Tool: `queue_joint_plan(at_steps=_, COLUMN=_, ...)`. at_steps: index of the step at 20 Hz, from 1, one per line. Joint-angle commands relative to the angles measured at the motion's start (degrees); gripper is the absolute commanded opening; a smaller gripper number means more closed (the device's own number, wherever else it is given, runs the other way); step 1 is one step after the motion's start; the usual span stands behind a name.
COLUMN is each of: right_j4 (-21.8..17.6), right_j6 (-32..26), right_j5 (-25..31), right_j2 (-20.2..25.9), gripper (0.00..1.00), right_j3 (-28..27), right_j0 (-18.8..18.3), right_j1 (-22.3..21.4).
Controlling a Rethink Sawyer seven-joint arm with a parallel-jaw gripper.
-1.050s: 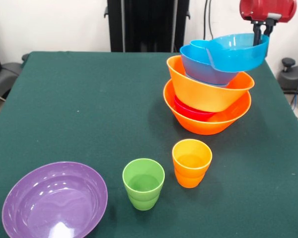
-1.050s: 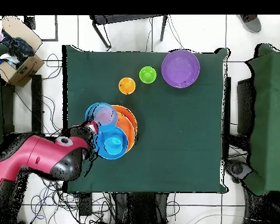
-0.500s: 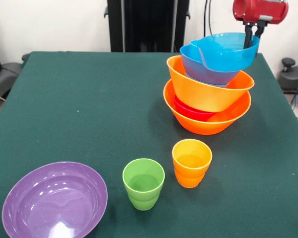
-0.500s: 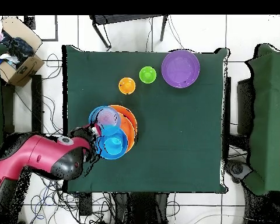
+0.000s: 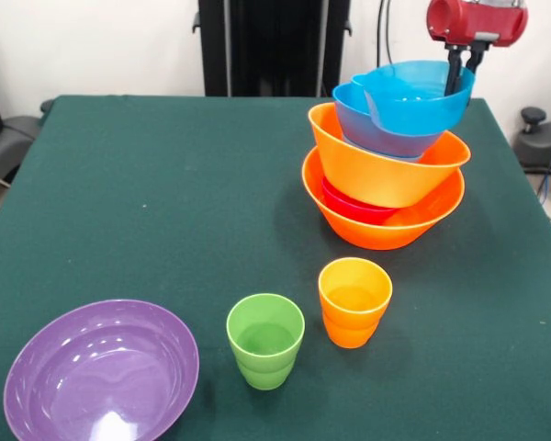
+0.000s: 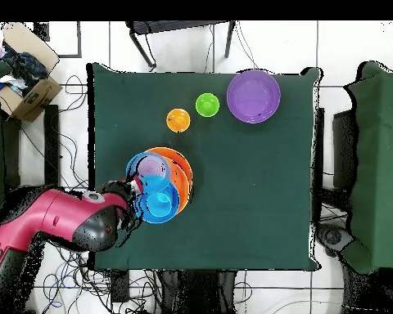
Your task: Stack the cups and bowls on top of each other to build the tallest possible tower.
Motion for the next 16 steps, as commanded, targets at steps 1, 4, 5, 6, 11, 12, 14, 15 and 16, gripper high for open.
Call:
queue_joint_plan(at_steps=1, right_j4=0.79, right_j6=20.34, right_j5=-0.81, right_j2=8.10, gripper=0.00, right_j3=-2.99, right_j0=-0.39, right_j1=3.57)
queue_joint_plan(at_steps=4, right_j4=1.32, right_j6=19.46, right_j5=0.26, right_j2=7.99, gripper=0.00, right_j3=-3.20, right_j0=-0.49, right_j1=3.76)
queue_joint_plan(at_steps=5, right_j4=1.51, right_j6=19.05, right_j5=0.76, right_j2=7.90, gripper=0.00, right_j3=-3.18, right_j0=-0.51, right_j1=3.83)
queue_joint_plan(at_steps=6, right_j4=1.79, right_j6=18.12, right_j5=1.42, right_j2=7.91, gripper=0.00, right_j3=-3.10, right_j0=-0.55, right_j1=3.83)
queue_joint_plan(at_steps=11, right_j4=3.09, right_j6=9.87, right_j5=3.94, right_j2=8.75, gripper=0.00, right_j3=-1.95, right_j0=-0.63, right_j1=3.04)
queue_joint_plan(at_steps=12, right_j4=3.36, right_j6=8.57, right_j5=4.34, right_j2=8.94, gripper=0.00, right_j3=-1.58, right_j0=-0.59, right_j1=2.83)
queue_joint_plan(at_steps=14, right_j4=3.56, right_j6=6.54, right_j5=4.64, right_j2=9.23, gripper=0.00, right_j3=-1.01, right_j0=-0.49, right_j1=2.53)
queue_joint_plan(at_steps=15, right_j4=3.91, right_j6=5.04, right_j5=4.94, right_j2=9.53, gripper=0.00, right_j3=-0.75, right_j0=-0.52, right_j1=2.09)
queue_joint_plan(at_steps=16, right_j4=4.20, right_j6=4.06, right_j5=5.07, right_j2=9.82, gripper=0.00, right_j3=-0.59, right_j0=-0.57, right_j1=1.73)
